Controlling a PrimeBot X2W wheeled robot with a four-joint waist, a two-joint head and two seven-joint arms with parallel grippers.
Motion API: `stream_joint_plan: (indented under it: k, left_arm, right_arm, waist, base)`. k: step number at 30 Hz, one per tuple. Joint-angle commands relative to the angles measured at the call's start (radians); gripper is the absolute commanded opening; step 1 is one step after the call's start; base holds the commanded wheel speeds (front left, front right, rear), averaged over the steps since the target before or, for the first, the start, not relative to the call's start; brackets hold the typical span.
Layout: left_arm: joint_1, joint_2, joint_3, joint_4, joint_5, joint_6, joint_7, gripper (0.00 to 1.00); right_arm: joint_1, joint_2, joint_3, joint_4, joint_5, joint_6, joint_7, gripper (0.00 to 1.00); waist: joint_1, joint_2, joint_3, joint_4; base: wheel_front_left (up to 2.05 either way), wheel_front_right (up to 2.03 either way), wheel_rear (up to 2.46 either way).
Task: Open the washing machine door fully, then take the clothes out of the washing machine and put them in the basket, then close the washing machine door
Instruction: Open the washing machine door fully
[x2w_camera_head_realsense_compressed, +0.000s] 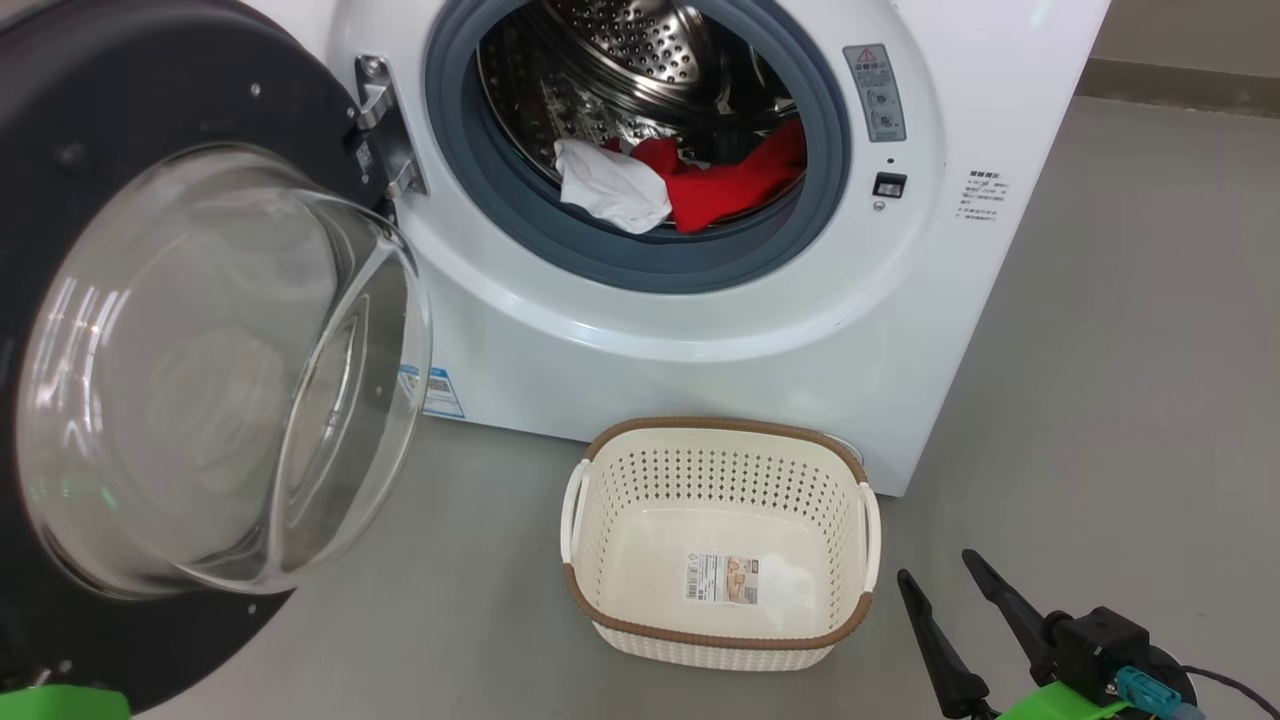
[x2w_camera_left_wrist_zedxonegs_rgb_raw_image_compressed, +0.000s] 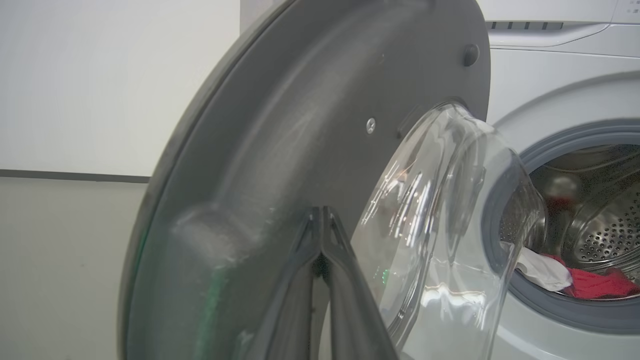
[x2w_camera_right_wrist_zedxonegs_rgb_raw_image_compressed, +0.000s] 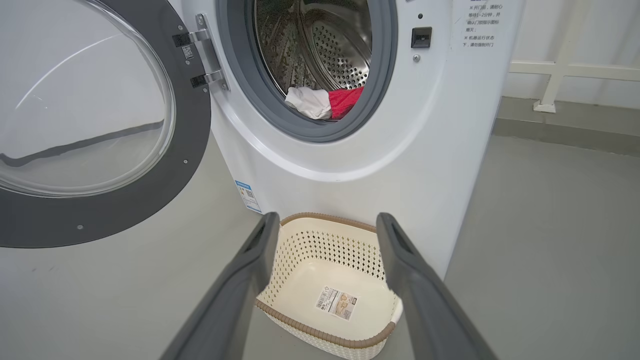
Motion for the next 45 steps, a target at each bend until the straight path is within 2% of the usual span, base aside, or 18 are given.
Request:
stream_joint_plan:
  k: [1,13,29,39,42,45]
  left_arm:
    - [-0.048,0.048,0.05,-0.012,0.01,-0.003,-0.005,0.0]
    - [-0.166,0.108,0.146,0.112,0.06,-0.038,-0.005,0.0]
    - [-0.262,0.168,0.239,0.217,0.115,-0.046,-0.005,0.0]
    - [-0.258,0.172,0.253,0.25,0.111,-0.051,-0.005,0.0]
    - [-0.221,0.158,0.214,0.234,0.091,-0.052,-0.005,0.0]
    - [-0.186,0.15,0.167,0.209,0.07,-0.052,-0.005,0.12]
  right_arm:
    - [-0.034,-0.02,0.026,-0.029,0.008,0.006,-0.012,1.0]
    - [-0.056,-0.036,0.035,-0.042,0.004,0.006,-0.012,1.0]
    - [-0.084,-0.041,0.027,-0.049,-0.003,0.006,-0.012,1.0]
    - [-0.086,-0.029,0.022,-0.045,-0.005,0.006,-0.012,1.0]
    - [-0.081,-0.022,0.021,-0.042,-0.003,0.006,-0.012,1.0]
    - [-0.076,-0.018,0.018,-0.041,-0.001,0.006,-0.012,1.0]
  waist:
    - [0.0,0.0,0.003,-0.001]
    - [0.0,0.0,0.05,-0.02]
    - [0.0,0.0,0.089,-0.037]
    - [0.0,0.0,0.079,-0.045]
    - [0.0,0.0,0.058,-0.046]
    - [0.0,0.0,0.044,-0.045]
  base:
    - [0.0,0.0,0.0]
    - [0.0,0.0,0.0]
    - [0.0,0.0,0.0]
    - [0.0,0.0,0.0]
    - [0.0,0.0,0.0]
    - [0.0,0.0,0.0]
